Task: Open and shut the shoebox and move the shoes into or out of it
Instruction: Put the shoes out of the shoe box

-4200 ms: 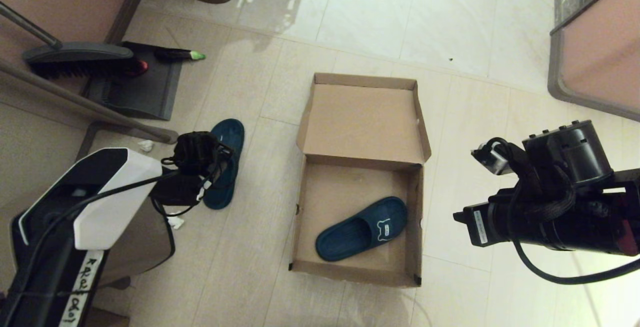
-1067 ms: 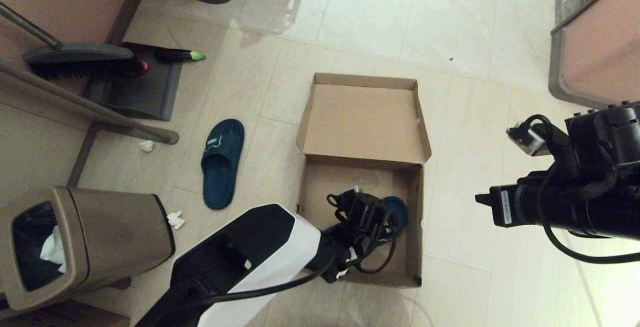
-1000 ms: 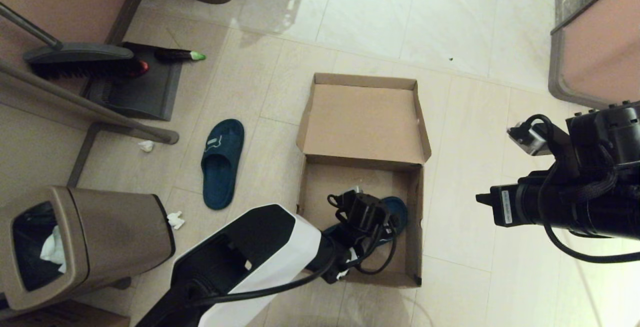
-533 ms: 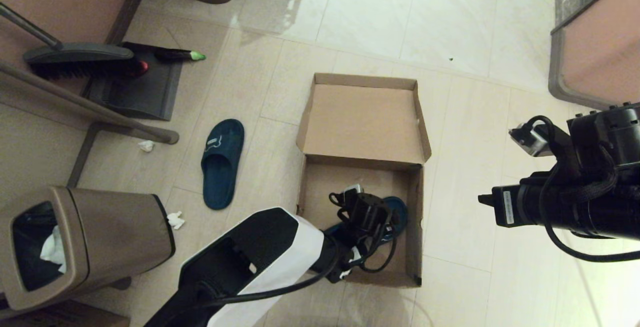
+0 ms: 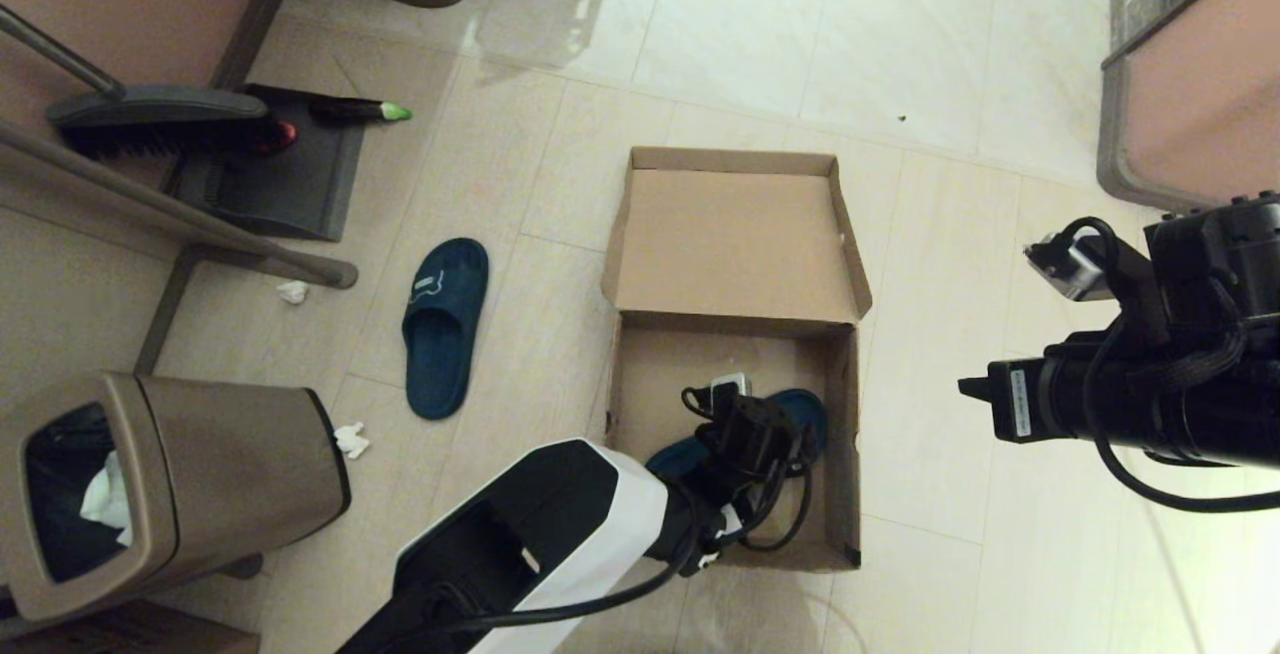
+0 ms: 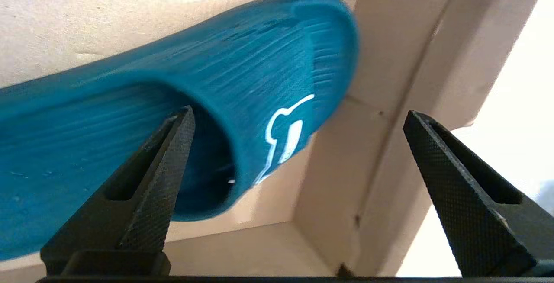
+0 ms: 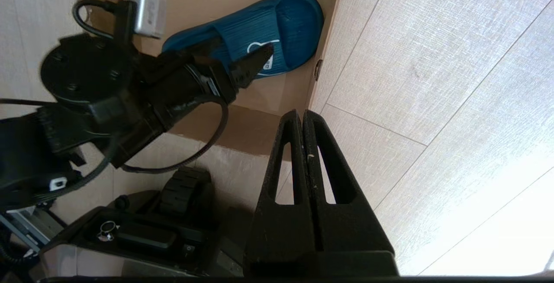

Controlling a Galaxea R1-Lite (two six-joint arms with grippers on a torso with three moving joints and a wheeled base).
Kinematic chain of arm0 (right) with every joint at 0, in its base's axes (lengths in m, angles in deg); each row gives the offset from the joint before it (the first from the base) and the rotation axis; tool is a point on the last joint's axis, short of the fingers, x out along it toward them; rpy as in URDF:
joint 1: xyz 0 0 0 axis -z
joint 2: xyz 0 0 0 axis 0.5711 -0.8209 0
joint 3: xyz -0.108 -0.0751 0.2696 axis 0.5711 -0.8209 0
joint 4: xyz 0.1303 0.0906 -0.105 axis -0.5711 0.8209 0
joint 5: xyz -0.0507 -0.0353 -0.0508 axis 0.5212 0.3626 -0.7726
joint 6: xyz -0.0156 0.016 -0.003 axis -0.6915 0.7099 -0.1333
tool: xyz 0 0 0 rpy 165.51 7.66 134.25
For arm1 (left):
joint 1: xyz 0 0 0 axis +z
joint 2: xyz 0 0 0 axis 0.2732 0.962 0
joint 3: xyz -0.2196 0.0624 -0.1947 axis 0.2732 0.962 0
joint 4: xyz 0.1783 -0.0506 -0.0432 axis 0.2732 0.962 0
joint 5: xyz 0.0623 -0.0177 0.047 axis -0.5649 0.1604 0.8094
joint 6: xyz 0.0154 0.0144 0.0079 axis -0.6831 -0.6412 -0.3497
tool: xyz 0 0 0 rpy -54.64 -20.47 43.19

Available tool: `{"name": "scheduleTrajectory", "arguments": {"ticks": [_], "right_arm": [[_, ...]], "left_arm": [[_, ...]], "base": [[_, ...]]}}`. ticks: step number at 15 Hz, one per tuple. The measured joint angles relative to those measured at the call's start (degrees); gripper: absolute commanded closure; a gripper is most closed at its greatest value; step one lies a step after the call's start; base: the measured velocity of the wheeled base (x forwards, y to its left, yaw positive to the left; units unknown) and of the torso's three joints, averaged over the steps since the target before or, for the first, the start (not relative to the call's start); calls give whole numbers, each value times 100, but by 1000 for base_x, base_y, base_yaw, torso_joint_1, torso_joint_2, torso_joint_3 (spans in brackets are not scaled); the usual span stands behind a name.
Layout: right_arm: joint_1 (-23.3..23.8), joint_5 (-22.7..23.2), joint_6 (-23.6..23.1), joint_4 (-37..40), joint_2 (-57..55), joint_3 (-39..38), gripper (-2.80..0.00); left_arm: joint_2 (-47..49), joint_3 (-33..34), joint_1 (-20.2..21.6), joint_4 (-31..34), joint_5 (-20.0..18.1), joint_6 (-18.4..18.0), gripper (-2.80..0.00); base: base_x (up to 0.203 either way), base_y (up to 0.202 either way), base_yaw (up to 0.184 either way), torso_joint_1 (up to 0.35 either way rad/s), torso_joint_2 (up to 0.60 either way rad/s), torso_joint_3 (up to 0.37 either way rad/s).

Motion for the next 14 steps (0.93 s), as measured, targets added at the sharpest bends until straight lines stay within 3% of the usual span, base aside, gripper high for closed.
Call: {"name": "scheduleTrajectory", "arguments": {"ticks": [9, 10, 14], "right_arm": [[17, 1, -24, 0, 16, 17, 0], [17, 1, -26, 0, 16, 38, 0], [17, 1, -22, 0, 16, 77, 0]], "left_arm": [[54, -38, -87, 12, -59, -5, -280], [54, -38, -88, 23, -82, -5, 0], [56, -38, -88, 38, -103, -4, 0]], "base": [[0, 0, 0, 0, 0, 0], [0, 0, 0, 0, 0, 0], [0, 0, 0, 0, 0, 0]]}}
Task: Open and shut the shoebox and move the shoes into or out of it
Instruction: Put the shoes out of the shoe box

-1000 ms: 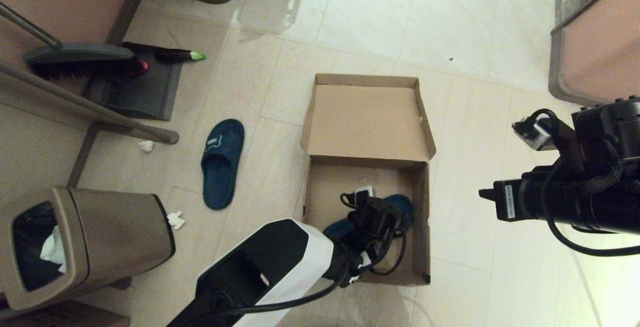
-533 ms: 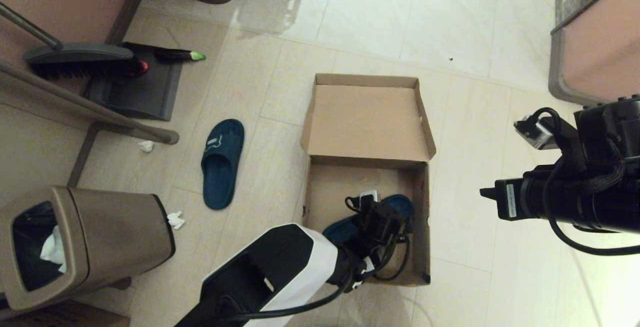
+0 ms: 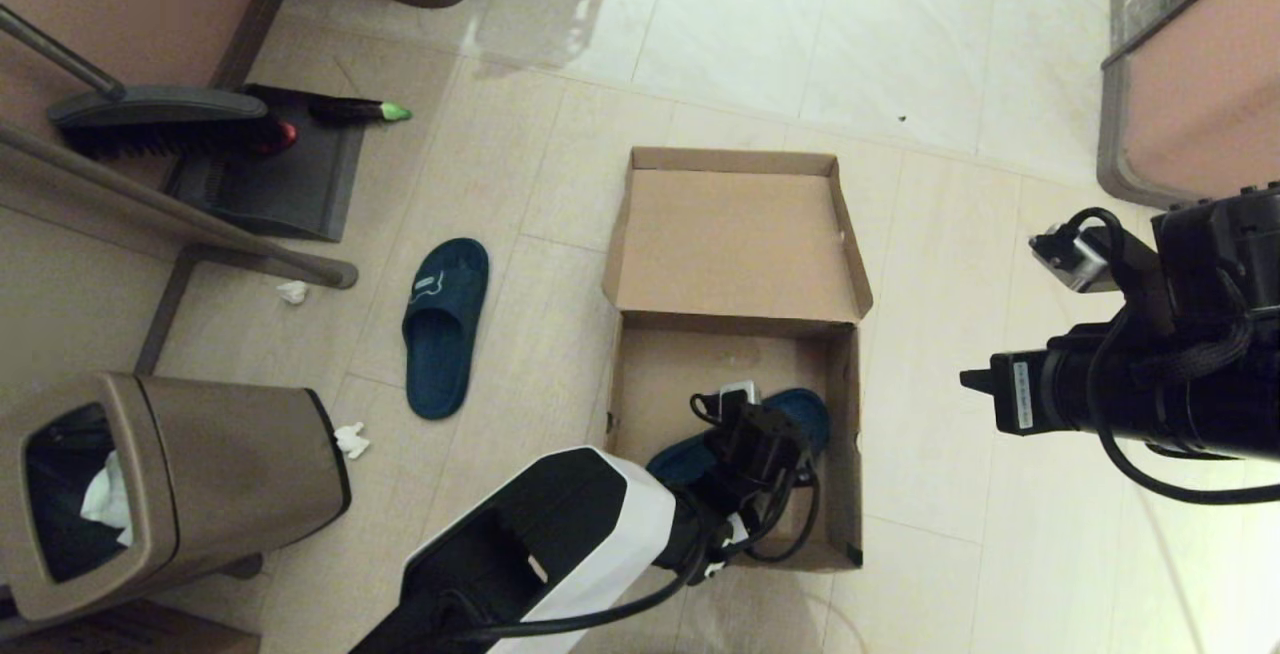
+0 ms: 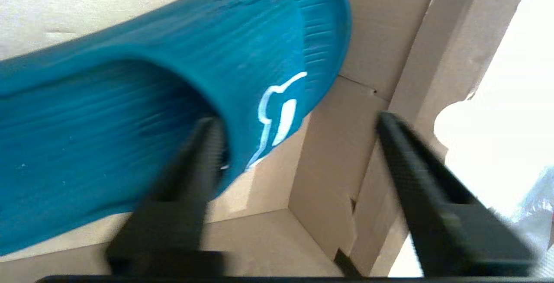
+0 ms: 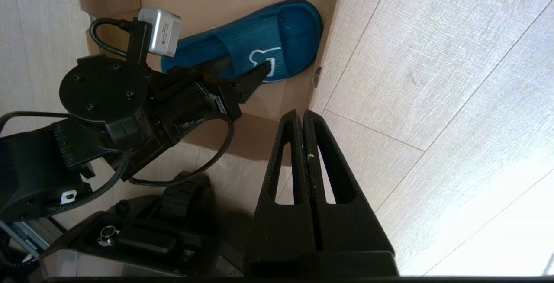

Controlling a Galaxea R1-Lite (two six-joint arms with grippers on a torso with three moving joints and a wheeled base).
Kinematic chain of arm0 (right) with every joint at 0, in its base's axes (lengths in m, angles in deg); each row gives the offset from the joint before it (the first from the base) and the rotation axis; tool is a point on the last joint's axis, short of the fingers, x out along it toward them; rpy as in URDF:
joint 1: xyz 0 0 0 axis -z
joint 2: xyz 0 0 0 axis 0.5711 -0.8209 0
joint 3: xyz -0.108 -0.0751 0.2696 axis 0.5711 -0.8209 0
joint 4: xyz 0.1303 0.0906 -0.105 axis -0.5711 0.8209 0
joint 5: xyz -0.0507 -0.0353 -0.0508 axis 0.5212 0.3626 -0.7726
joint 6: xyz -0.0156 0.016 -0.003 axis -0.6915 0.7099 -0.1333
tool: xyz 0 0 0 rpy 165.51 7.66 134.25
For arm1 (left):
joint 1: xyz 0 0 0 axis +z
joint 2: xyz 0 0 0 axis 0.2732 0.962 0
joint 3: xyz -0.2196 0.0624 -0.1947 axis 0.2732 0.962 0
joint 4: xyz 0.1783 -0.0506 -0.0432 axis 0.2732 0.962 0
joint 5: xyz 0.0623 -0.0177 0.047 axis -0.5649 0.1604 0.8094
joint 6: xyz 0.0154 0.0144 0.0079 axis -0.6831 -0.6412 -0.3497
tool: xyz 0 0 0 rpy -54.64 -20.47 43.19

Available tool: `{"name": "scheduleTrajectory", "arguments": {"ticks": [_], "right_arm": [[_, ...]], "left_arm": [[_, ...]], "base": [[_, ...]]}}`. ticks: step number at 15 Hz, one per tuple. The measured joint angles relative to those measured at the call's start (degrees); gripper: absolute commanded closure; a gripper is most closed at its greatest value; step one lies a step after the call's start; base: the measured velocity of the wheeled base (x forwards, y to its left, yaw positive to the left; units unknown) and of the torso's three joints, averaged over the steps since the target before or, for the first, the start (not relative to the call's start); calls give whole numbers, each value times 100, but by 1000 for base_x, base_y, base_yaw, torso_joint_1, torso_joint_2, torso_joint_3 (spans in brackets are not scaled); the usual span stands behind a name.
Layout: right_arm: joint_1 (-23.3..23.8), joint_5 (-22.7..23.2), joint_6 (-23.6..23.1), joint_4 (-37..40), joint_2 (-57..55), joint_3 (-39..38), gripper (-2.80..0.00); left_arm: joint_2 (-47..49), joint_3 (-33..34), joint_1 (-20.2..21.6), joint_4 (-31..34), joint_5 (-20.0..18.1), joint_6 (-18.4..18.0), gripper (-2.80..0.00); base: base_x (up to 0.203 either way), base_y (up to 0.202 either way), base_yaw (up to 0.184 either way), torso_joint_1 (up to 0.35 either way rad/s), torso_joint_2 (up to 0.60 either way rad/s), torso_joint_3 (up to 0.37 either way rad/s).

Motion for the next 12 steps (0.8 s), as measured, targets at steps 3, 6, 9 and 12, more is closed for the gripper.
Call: {"name": "scheduleTrajectory", "arguments": {"ticks": [3, 6, 9, 12], "right_arm": [[0, -1, 4, 0, 0, 2, 0], [0, -4, 9, 0, 6, 2, 0], [0, -6, 4, 0, 11, 2, 0], [-6, -6, -24, 2, 17, 9, 0]], "left_arm": [[0, 0, 0, 15, 0, 0, 0], [-2, 0, 0, 23, -13, 0, 0], [-7, 6, 0, 35, -7, 5, 0], [-108, 13, 16, 105, 1, 11, 0]], "base": [[0, 0, 0, 0, 0, 0], [0, 0, 0, 0, 0, 0], [0, 0, 0, 0, 0, 0], [0, 0, 0, 0, 0, 0]]}}
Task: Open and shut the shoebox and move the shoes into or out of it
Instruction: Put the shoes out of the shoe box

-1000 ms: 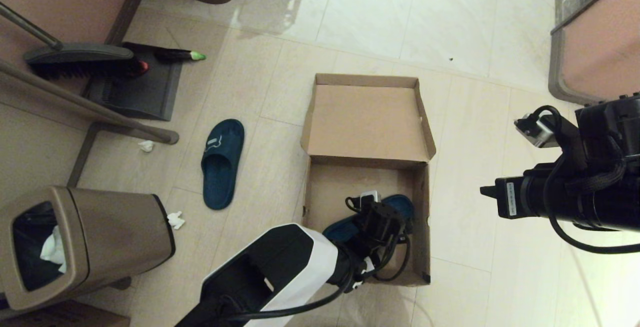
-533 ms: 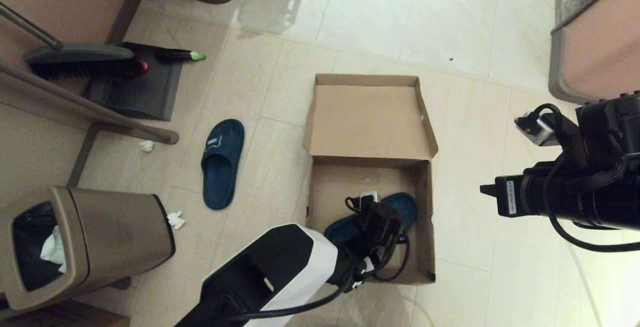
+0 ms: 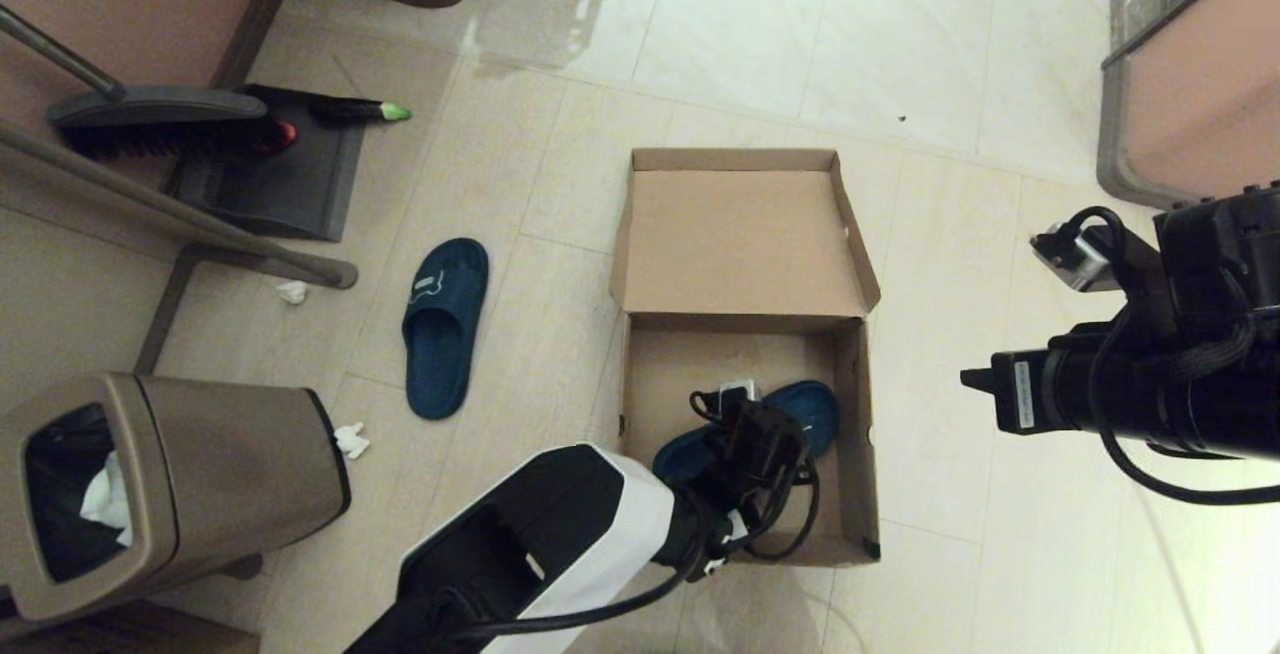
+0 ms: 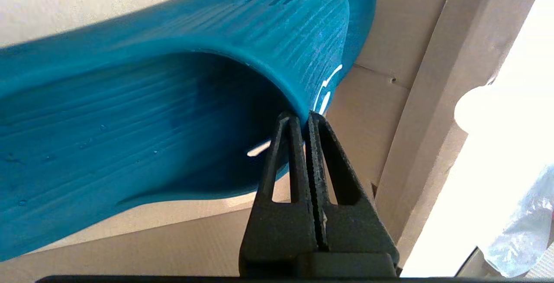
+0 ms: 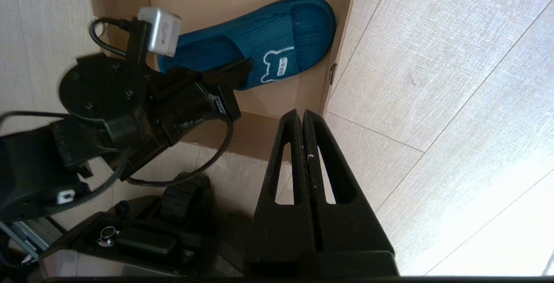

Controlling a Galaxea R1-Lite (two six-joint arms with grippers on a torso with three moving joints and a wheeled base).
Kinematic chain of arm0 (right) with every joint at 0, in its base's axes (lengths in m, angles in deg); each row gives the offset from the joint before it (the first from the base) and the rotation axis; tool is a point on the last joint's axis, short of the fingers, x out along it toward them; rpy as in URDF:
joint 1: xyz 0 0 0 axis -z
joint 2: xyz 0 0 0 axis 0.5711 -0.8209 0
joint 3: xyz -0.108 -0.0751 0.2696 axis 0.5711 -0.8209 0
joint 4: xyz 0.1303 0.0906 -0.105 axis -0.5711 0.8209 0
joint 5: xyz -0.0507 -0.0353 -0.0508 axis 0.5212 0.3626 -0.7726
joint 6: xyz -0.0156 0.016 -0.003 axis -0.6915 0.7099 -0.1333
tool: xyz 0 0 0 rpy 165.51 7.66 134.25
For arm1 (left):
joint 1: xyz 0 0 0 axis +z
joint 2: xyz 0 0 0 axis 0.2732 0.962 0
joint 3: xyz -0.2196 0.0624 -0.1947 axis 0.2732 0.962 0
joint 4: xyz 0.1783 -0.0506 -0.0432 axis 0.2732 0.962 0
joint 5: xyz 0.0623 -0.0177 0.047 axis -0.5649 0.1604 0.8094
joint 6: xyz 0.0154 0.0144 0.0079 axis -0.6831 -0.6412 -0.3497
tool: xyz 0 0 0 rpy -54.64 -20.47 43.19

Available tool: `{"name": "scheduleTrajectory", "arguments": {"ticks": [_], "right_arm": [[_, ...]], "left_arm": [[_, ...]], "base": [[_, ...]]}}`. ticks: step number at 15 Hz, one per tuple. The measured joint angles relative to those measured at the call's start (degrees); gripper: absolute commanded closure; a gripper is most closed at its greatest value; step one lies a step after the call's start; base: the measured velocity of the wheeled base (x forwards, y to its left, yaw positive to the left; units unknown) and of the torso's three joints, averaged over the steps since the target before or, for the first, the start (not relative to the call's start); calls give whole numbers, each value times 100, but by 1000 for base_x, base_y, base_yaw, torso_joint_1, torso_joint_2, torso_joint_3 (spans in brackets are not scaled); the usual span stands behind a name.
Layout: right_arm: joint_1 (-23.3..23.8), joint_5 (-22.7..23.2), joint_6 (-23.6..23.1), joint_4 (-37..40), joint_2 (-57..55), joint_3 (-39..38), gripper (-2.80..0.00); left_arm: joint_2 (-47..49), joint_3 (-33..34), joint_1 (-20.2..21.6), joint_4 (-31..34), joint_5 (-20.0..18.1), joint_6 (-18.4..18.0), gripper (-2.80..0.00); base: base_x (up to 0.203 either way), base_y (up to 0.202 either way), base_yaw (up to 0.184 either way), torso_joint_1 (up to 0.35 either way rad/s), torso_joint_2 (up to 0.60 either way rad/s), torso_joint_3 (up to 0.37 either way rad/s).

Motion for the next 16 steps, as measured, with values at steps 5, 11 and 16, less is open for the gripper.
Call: {"name": "scheduleTrajectory", "arguments": {"ticks": [5, 11, 16], "right_arm": [[-55, 2, -11, 11, 0, 260, 0], [-287, 0, -13, 24, 35, 291, 0], [-566, -8, -22, 24, 10, 231, 0]], "left_arm": [[-729, 154, 41, 624, 179, 304, 0], [-2348, 906, 82, 1761, 495, 1245, 0], [-3831, 2025, 502, 1807, 659, 1363, 0]], "base": [[0, 0, 0, 0, 0, 0], [0, 0, 0, 0, 0, 0], [0, 0, 0, 0, 0, 0]]}}
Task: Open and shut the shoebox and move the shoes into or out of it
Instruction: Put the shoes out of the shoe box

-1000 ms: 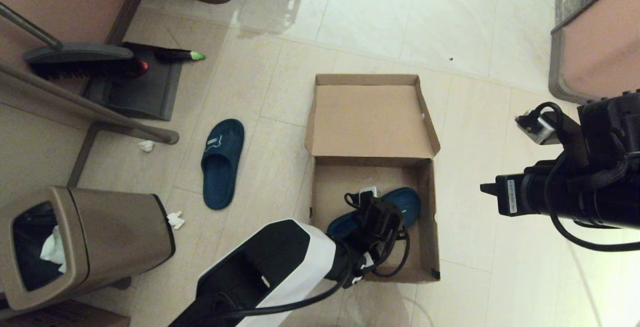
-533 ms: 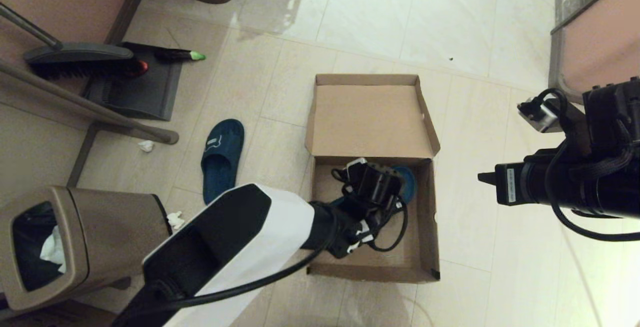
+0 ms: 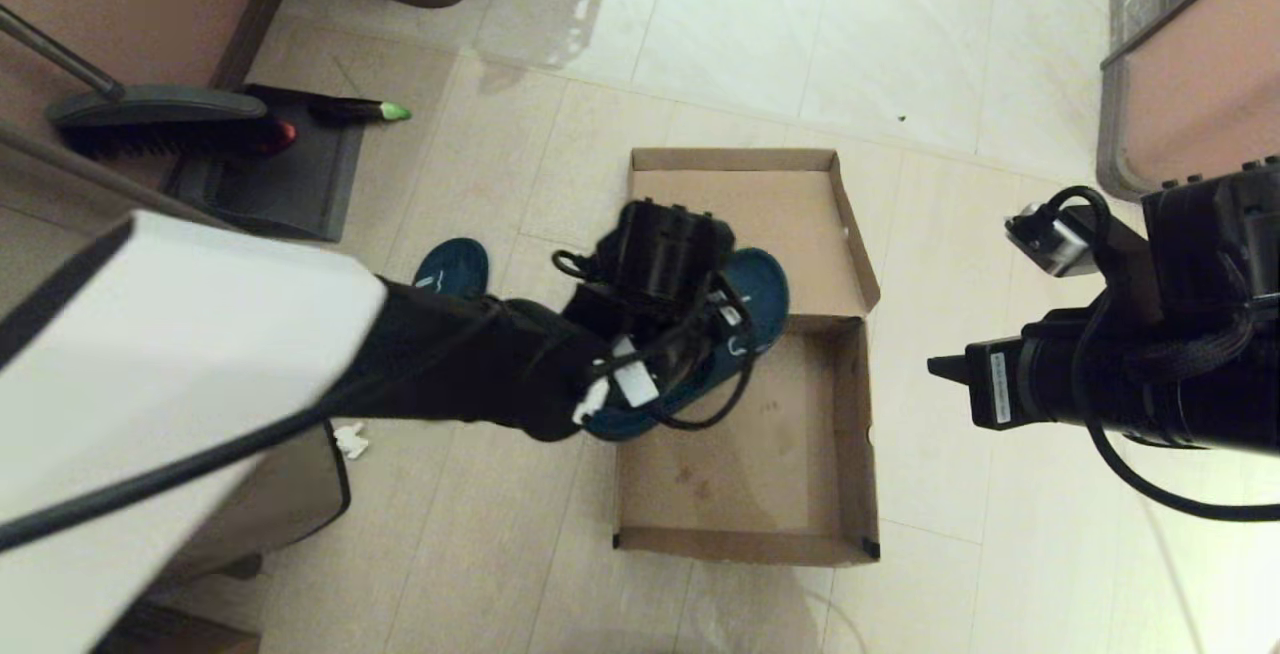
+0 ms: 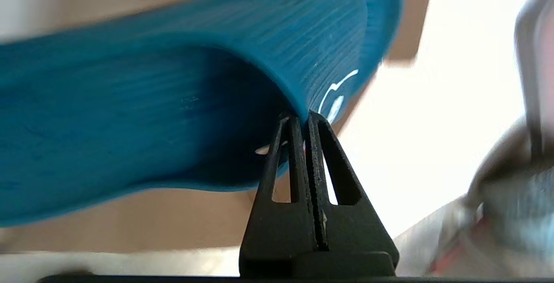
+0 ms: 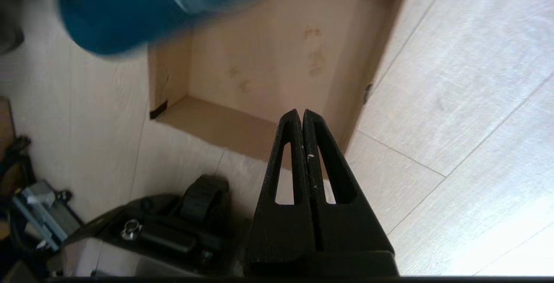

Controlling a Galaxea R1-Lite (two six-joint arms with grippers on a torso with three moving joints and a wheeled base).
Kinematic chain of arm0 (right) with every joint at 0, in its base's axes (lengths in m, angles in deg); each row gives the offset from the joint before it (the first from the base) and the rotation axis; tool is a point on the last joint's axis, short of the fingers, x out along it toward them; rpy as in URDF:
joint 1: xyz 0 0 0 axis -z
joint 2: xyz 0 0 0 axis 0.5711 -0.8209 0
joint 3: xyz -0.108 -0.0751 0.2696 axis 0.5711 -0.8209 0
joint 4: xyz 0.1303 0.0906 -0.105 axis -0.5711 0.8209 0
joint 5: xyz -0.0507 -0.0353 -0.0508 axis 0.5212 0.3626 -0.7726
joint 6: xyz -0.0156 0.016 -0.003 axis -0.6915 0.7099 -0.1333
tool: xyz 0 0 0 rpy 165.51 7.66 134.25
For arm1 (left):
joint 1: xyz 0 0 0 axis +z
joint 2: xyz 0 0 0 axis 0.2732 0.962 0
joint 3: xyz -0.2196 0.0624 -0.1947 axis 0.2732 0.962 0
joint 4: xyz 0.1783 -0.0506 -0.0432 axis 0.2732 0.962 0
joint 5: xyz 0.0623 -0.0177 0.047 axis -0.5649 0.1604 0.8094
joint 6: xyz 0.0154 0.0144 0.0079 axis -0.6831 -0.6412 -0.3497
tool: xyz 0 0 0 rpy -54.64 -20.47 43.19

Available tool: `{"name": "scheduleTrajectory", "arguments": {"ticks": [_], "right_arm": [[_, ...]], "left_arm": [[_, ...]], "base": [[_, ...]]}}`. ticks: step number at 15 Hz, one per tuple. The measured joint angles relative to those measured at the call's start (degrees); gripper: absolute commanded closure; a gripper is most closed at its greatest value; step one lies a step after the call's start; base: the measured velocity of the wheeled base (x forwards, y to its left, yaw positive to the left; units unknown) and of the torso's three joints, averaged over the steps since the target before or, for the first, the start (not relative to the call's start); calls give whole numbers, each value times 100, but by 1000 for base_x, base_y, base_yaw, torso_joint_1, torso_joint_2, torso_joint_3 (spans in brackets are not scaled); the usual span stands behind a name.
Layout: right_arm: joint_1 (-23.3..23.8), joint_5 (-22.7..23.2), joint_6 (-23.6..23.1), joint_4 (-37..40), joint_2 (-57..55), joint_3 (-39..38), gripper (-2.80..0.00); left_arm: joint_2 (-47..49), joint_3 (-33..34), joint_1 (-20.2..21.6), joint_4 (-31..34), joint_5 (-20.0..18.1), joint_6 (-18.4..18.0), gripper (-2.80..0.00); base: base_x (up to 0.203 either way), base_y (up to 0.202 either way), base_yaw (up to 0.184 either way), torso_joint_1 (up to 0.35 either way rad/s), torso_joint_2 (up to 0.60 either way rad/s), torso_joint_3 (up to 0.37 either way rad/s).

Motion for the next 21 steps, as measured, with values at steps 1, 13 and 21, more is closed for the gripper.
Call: {"name": "scheduleTrajectory", "arguments": {"ticks": [1, 13, 21], "right_arm": [[-31, 3, -57, 0, -18, -4, 0], [-416, -113, -154, -17, -443, 30, 0], [-422, -254, -174, -2, -416, -45, 0]], "left_arm": [[-219, 144, 263, -8, 55, 12, 0], [-451, 160, 3093, -137, -794, 1799, 0], [389, -716, 3112, -46, -798, 2882, 0]], "base": [[0, 0, 0, 0, 0, 0], [0, 0, 0, 0, 0, 0], [0, 0, 0, 0, 0, 0]]}}
